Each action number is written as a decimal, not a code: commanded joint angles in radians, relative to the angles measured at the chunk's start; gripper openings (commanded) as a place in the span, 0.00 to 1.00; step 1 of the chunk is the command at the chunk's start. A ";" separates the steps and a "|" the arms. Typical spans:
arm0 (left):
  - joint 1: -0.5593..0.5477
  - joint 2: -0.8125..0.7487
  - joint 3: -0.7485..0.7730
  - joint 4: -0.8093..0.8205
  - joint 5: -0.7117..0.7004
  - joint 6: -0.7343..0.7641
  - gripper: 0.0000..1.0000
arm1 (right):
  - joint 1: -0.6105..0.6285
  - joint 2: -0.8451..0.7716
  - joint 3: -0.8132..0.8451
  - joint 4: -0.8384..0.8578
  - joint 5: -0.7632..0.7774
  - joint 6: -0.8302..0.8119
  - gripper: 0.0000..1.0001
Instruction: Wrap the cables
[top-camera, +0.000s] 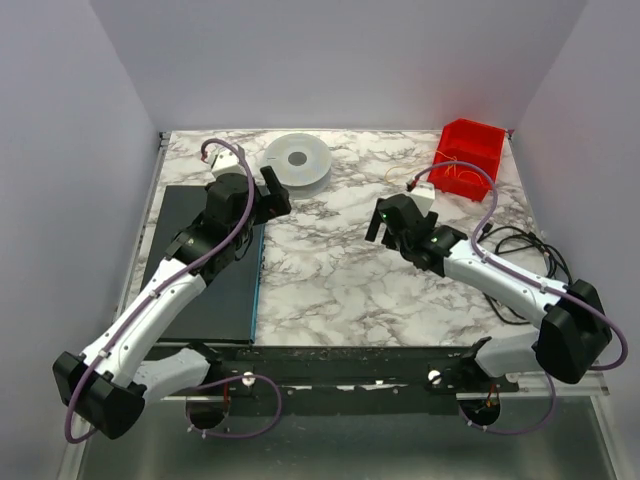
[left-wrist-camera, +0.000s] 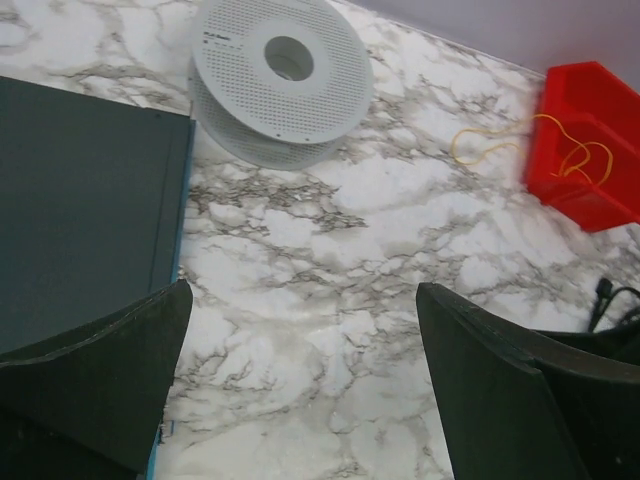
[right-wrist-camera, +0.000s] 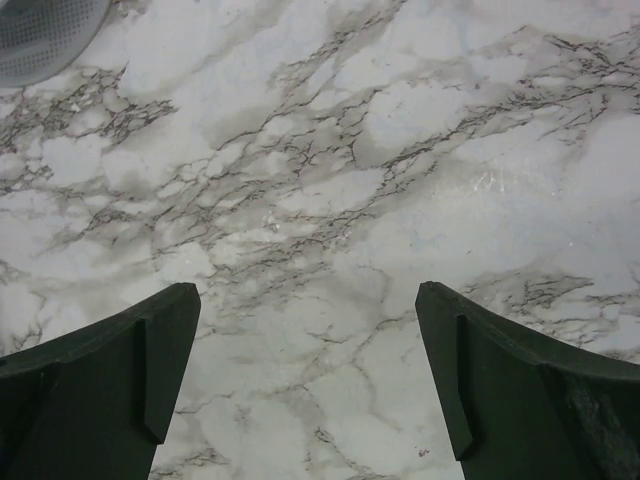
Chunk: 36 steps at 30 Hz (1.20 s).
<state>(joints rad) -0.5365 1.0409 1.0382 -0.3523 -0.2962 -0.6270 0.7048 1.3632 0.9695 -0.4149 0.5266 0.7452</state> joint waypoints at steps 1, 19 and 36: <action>0.009 0.059 0.096 -0.182 -0.169 -0.001 0.98 | -0.001 -0.015 0.027 0.000 0.075 0.037 1.00; -0.014 0.584 0.534 -0.223 -0.313 0.247 0.98 | -0.003 -0.002 0.094 -0.069 0.078 0.058 1.00; -0.062 1.228 1.143 -0.379 -0.298 0.398 0.96 | -0.011 -0.203 0.076 -0.170 0.103 0.064 1.00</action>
<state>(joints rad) -0.5949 2.1597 2.0228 -0.6346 -0.5903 -0.2649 0.6983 1.2129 1.0409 -0.5289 0.5938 0.7933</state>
